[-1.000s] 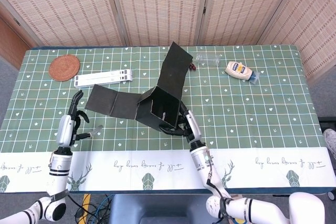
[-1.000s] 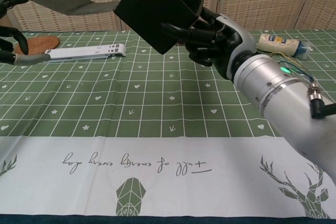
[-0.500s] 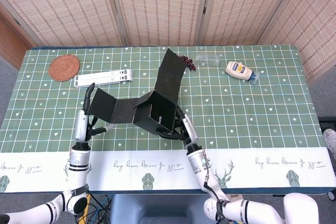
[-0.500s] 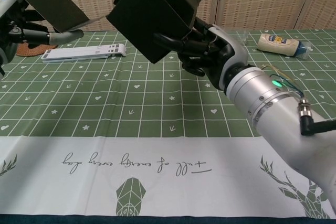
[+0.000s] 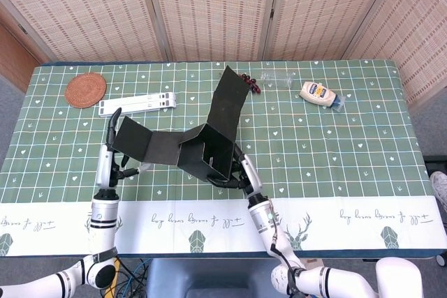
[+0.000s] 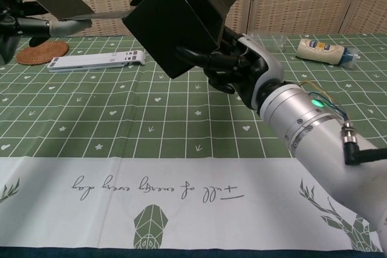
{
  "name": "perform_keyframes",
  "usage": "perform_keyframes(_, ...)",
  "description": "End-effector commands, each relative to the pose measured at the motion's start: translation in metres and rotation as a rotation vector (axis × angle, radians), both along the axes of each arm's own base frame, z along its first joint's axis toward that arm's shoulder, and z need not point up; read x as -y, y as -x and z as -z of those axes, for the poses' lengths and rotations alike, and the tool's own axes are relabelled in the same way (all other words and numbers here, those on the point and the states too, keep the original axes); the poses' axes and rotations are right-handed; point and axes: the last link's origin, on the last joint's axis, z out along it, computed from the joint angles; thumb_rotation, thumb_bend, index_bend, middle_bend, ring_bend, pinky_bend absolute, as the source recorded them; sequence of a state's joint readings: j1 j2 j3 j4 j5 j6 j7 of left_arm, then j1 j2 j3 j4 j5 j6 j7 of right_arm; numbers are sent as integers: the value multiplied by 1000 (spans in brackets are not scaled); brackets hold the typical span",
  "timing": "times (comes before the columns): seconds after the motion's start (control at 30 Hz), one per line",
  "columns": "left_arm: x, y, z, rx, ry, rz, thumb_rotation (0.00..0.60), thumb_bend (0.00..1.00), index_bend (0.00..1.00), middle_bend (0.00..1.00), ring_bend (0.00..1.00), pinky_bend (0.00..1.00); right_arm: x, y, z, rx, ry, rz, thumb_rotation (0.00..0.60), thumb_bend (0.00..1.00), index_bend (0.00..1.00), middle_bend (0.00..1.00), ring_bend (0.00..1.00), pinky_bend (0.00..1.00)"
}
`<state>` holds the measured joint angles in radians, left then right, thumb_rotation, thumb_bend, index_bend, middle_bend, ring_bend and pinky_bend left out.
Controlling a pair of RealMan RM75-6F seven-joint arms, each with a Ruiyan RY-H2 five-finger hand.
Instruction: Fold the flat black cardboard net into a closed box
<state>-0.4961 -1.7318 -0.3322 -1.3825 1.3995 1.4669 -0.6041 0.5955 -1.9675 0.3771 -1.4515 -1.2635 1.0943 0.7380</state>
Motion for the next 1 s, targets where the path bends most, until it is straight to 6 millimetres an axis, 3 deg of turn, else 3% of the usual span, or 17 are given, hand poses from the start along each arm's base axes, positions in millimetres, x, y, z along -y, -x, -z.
perform_keyframes(0.03,1,2,-3,4,-4,-13,600,146,0,6,570,929,-1,0,0,1,3,-3,600,488,380,475,861,1000)
perform_keyframes(0.43,1,10,-9,18,-18,-59,600,145,0,0,523,930,-5,2,6,-15,1,-12,600,488,380,476,861,1000)
perform_keyframes(1.0,2,-5,-9,-103,10,84,600,145,0,0,516,929,-3,-4,11,-130,-23,-50,600,493,380,475,861,1000)
